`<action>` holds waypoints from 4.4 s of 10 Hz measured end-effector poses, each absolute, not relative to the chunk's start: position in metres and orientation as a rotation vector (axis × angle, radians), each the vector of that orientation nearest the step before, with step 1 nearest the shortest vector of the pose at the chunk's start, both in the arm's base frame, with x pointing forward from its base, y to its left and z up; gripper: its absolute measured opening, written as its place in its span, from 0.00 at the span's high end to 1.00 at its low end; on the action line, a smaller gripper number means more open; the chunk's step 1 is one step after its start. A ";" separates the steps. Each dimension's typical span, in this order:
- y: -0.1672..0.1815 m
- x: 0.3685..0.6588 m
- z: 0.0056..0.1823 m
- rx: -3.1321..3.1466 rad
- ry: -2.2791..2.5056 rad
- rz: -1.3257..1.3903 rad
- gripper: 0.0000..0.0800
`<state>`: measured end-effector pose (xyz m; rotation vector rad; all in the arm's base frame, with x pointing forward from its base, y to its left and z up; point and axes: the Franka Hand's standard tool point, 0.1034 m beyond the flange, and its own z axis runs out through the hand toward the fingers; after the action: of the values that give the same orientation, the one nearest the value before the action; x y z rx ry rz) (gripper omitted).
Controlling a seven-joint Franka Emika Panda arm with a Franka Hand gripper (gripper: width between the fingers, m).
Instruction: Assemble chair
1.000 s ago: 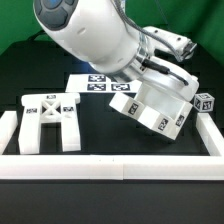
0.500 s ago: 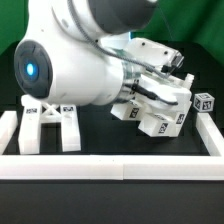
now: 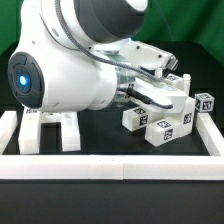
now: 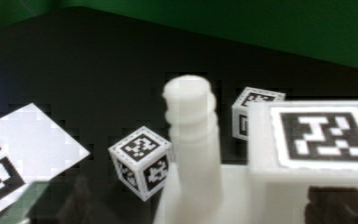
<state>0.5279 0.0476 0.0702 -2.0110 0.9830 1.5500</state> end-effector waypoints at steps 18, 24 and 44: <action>0.027 0.577 0.069 -2.497 1.166 0.756 0.19; -0.003 0.585 0.070 -2.750 0.692 0.472 0.19; -0.093 0.590 0.055 -3.087 -0.127 0.007 0.19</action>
Offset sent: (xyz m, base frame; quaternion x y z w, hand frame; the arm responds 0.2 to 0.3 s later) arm 0.0000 0.0000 0.0000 0.0000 0.0000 0.0000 1.0000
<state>0.5900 -0.0927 0.0550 -3.0869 -0.1274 0.0071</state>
